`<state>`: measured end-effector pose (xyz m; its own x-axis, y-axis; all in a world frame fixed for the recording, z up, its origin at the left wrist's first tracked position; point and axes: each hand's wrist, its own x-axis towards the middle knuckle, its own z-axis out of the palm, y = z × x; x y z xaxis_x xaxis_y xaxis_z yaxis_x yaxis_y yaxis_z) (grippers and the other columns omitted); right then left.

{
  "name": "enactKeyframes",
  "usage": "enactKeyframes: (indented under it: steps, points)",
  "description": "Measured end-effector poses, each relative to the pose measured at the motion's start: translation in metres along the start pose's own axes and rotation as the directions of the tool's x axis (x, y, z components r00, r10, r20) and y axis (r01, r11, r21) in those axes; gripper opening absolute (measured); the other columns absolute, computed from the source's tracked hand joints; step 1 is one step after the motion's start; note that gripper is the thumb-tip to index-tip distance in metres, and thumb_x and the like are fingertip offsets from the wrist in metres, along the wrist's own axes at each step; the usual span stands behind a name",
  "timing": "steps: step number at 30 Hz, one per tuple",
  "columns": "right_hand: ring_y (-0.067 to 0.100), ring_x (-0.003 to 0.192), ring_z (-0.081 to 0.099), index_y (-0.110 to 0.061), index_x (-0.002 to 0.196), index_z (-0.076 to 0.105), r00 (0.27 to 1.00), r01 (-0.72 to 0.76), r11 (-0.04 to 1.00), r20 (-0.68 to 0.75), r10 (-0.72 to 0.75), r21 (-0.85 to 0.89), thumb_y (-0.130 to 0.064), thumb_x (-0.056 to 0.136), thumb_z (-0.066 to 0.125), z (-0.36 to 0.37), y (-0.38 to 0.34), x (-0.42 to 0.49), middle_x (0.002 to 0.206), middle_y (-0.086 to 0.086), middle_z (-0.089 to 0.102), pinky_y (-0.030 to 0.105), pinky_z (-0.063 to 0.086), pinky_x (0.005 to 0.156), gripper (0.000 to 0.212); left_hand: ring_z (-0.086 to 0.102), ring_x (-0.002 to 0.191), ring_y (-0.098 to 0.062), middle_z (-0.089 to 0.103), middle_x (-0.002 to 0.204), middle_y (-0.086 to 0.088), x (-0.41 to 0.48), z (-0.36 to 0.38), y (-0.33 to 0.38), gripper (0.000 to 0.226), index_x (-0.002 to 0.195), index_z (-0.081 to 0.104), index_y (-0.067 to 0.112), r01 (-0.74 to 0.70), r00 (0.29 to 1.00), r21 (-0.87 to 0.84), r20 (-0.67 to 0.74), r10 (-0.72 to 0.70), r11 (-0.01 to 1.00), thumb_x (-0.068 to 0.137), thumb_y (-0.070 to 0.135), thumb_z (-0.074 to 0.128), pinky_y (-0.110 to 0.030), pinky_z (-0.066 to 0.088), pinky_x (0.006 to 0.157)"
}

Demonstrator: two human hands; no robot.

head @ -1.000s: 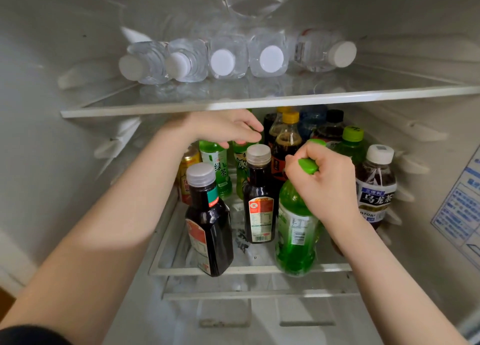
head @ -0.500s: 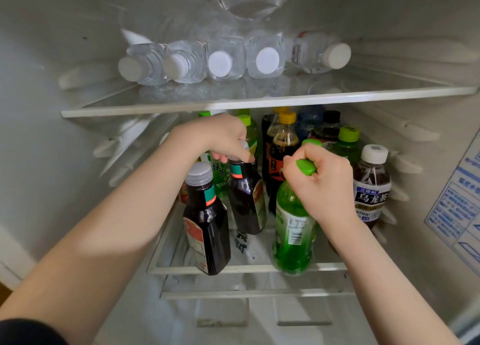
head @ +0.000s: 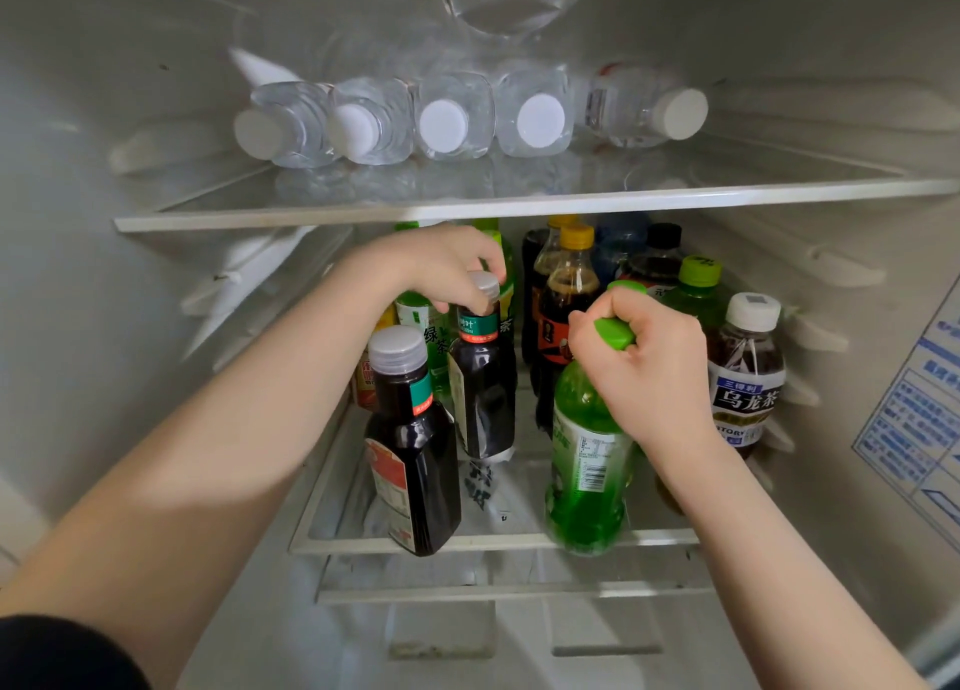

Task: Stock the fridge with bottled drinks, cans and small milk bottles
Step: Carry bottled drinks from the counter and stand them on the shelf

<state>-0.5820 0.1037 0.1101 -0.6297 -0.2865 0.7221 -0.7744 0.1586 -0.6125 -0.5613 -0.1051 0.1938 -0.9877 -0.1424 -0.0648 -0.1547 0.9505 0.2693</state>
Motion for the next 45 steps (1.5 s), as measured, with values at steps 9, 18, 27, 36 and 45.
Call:
enactKeyframes:
  steps: [9, 18, 27, 36, 45]
  points:
    - [0.015, 0.061, 0.056, -0.015, 0.064, 0.058, 0.999, -0.033, 0.999, 0.011, 0.033, -0.002, -0.024, 0.084, 0.063, 0.0, 0.0, 0.002, 0.059, -0.002, 0.058, 0.033, 0.047, 0.058, 0.023, 0.069, 0.059, -0.019, 0.069, 0.07, -0.01, 0.014, 0.008, 0.005, 0.039, 0.087, 0.062, 0.006, 0.096, 0.989, 0.189, -0.125, -0.073, 0.977, 0.079, 0.045, 0.068, -0.025, 0.054, 0.049]
    - [0.016, 0.061, 0.056, -0.015, 0.063, 0.056, 1.0, -0.017, 1.0, 0.014, 0.017, 0.014, -0.022, 0.085, 0.063, -0.001, -0.002, 0.003, 0.059, -0.001, 0.057, 0.034, 0.047, 0.058, 0.024, 0.072, 0.069, -0.016, 0.064, 0.096, -0.008, 0.011, 0.005, -0.004, 0.05, 0.109, 0.054, 0.02, 0.039, 0.997, 0.006, 0.063, -0.04, 0.999, 0.068, 0.018, 0.083, -0.028, 0.06, 0.06]
    - [0.016, 0.061, 0.057, -0.02, 0.062, 0.055, 1.0, -0.025, 0.999, -0.006, 0.025, 0.023, -0.024, 0.083, 0.064, 0.001, -0.001, 0.002, 0.058, -0.001, 0.058, 0.037, 0.049, 0.06, 0.023, 0.072, 0.077, -0.017, 0.062, 0.096, -0.006, 0.014, 0.012, -0.008, 0.04, 0.101, 0.05, 0.023, -0.009, 0.999, -0.137, 0.039, 0.014, 0.991, 0.075, 0.011, 0.078, -0.028, 0.06, 0.065]
    - [0.019, 0.062, 0.058, -0.019, 0.062, 0.056, 0.999, -0.044, 0.999, -0.003, 0.044, 0.029, -0.024, 0.083, 0.064, 0.0, -0.003, 0.003, 0.058, -0.001, 0.059, 0.04, 0.051, 0.063, 0.023, 0.071, 0.074, -0.015, 0.059, 0.094, -0.002, 0.015, 0.014, -0.006, 0.04, 0.101, 0.048, 0.022, -0.041, 0.999, -0.113, -0.006, 0.041, 0.993, 0.076, 0.017, 0.078, -0.02, 0.057, 0.057]
    - [0.013, 0.058, 0.054, -0.02, 0.062, 0.054, 1.0, -0.008, 1.0, -0.013, 0.008, -0.001, -0.022, 0.084, 0.065, -0.002, -0.003, -0.003, 0.056, -0.005, 0.056, 0.028, 0.043, 0.058, 0.024, 0.063, 0.091, -0.012, 0.054, 0.111, 0.004, -0.007, 0.004, -0.018, 0.091, 0.147, 0.023, 0.032, 0.006, 0.999, -0.292, -0.042, -0.019, 0.956, 0.076, 0.012, 0.077, -0.025, 0.057, 0.073]
